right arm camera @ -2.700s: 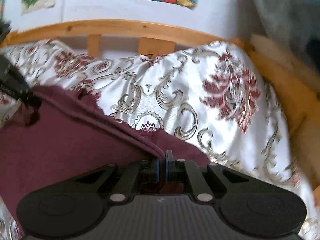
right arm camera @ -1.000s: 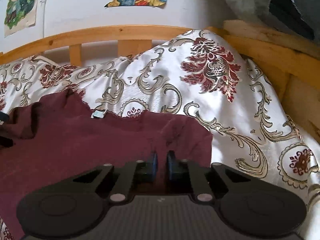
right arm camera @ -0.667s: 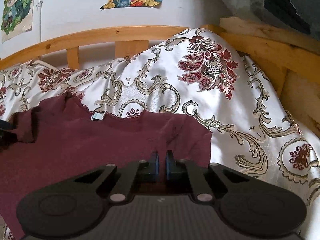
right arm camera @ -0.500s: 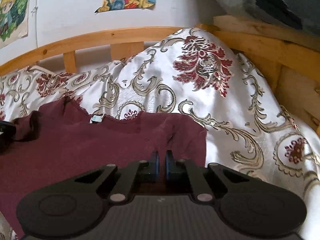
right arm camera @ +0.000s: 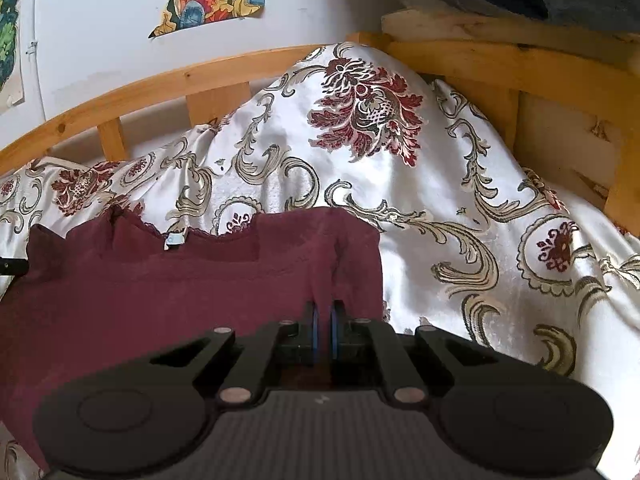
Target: Fold small clothes
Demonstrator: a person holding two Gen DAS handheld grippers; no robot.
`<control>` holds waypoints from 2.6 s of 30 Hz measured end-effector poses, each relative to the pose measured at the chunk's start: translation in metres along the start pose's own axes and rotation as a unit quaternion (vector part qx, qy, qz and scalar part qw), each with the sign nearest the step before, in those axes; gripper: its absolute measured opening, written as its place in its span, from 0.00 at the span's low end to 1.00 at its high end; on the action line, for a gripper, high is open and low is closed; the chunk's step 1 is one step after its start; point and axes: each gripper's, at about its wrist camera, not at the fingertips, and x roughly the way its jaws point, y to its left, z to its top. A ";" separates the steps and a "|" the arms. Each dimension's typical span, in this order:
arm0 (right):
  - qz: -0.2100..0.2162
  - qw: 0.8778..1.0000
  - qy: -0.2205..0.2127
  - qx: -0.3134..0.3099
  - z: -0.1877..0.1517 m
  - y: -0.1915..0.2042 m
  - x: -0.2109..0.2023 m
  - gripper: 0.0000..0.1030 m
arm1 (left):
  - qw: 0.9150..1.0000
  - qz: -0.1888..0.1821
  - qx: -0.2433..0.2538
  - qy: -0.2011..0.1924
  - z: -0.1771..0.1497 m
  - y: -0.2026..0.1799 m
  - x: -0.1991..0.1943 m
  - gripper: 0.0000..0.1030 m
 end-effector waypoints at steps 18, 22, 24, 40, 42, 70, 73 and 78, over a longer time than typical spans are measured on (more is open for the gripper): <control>-0.033 0.997 -0.029 -0.056 -0.008 0.011 -0.017 0.23 | 1.000 -0.002 -0.016 0.004 0.001 0.006 -0.004 0.42; -0.044 0.996 -0.040 -0.063 -0.007 0.017 -0.023 0.50 | 1.000 0.000 -0.012 -0.023 0.000 0.012 -0.032 0.72; -0.044 0.996 -0.046 -0.070 -0.007 0.022 -0.026 0.57 | 1.000 -0.009 -0.008 -0.028 -0.004 0.017 -0.047 0.81; -0.058 0.989 -0.074 -0.117 -0.012 0.053 -0.022 0.74 | 0.996 -0.037 0.075 -0.027 -0.029 -0.009 -0.067 0.85; -0.067 0.990 -0.072 -0.106 -0.011 0.045 -0.017 0.64 | 0.996 -0.025 0.078 -0.020 -0.019 -0.016 -0.049 0.74; -0.085 0.984 -0.092 -0.125 0.001 0.024 0.020 0.06 | 0.997 0.044 0.058 -0.002 0.017 -0.019 0.033 0.07; -0.088 0.983 -0.092 -0.131 0.000 0.026 0.018 0.08 | 0.998 0.041 0.045 0.003 0.019 -0.016 0.026 0.29; -0.089 0.982 -0.096 -0.139 -0.002 0.031 0.010 0.52 | 1.000 0.024 0.009 -0.017 0.016 -0.001 -0.005 0.72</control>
